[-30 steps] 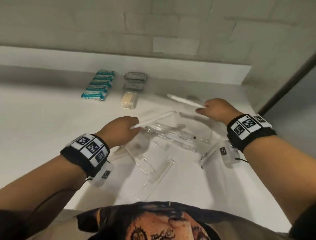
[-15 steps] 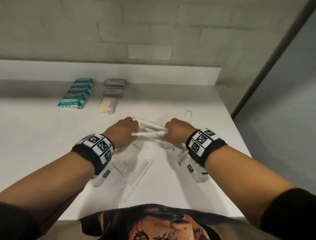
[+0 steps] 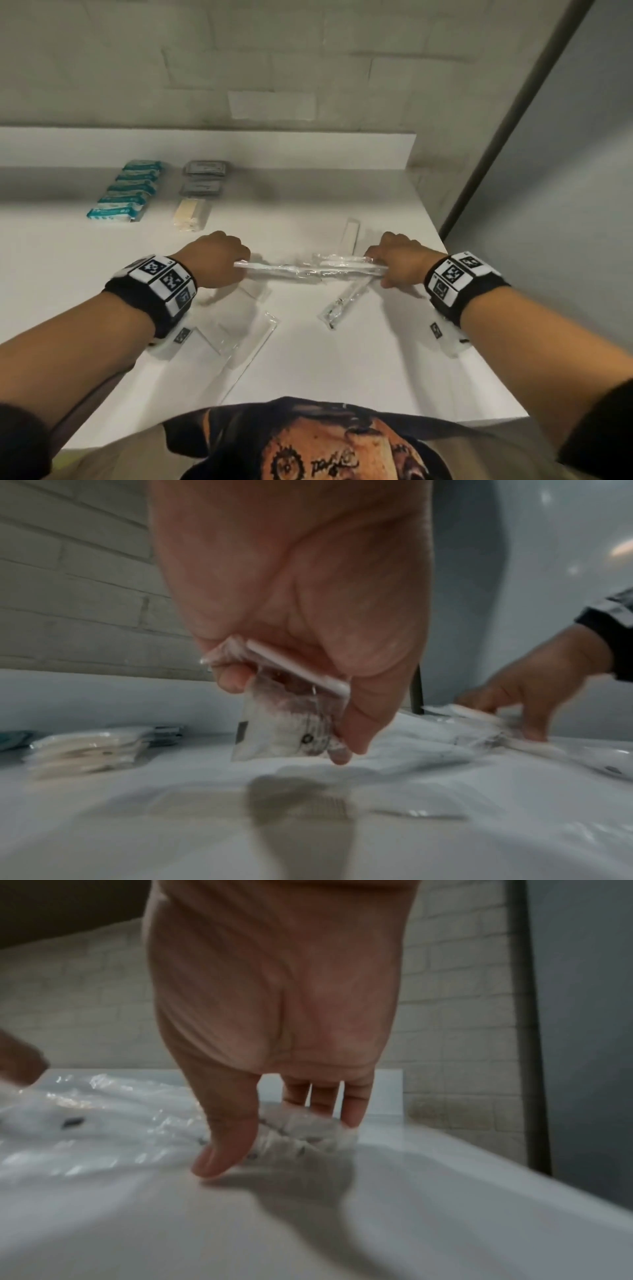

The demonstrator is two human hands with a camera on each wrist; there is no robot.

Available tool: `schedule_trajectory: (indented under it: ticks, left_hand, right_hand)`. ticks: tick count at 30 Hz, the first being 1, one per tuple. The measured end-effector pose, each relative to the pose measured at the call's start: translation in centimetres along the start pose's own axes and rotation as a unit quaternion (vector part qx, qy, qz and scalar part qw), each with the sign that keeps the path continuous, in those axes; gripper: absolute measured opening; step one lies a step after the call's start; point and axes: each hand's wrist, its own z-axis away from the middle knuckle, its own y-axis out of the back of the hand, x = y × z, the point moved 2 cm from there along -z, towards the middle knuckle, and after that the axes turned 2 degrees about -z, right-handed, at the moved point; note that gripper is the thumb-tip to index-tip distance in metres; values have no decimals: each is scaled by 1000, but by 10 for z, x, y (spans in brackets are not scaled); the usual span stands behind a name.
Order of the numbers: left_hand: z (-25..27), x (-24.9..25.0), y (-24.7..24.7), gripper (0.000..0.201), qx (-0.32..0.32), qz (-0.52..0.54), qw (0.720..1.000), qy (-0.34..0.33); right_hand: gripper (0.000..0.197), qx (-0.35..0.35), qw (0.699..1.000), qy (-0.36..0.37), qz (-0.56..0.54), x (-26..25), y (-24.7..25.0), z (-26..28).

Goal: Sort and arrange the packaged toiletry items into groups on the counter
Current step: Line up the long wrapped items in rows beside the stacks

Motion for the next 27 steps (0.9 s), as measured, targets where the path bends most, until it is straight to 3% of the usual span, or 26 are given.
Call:
schedule_trajectory:
  ticks: [5,7,11,15,18,23,25,27]
  left_hand:
    - [-2,-16,8,9,-11,80,997,17]
    - [-3,-21,10,13,-2,130,991,43]
    - [-8,-24,7,14,26,182,979,88]
    - [-19,-16,3,16,3,210,972,108]
    - [-19,-10,-2,16,-40,173,980,88]
    - [4,2,-11,13,-145,174,971,79]
    - [1,0,-11,14,-143,214,961,97]
    - [-15,-5,-6,14,-85,237,960,121]
  right_hand:
    - [20,26,995,66,71,4,-7,-5]
    - [17,28,998,60,4,9,7,-7]
    - [22,114,981,55,-149,-6,39,-21]
    - [14,58,975,82,-199,-43,25,-42]
    - [14,22,988,87,-128,-41,19,-46]
    - [11,-135,986,41,-85,-18,34,-28]
    - [13,-114,977,4,-178,-14,44,-32]
    - [16,-37,954,-55,-292,-14,52,-50]
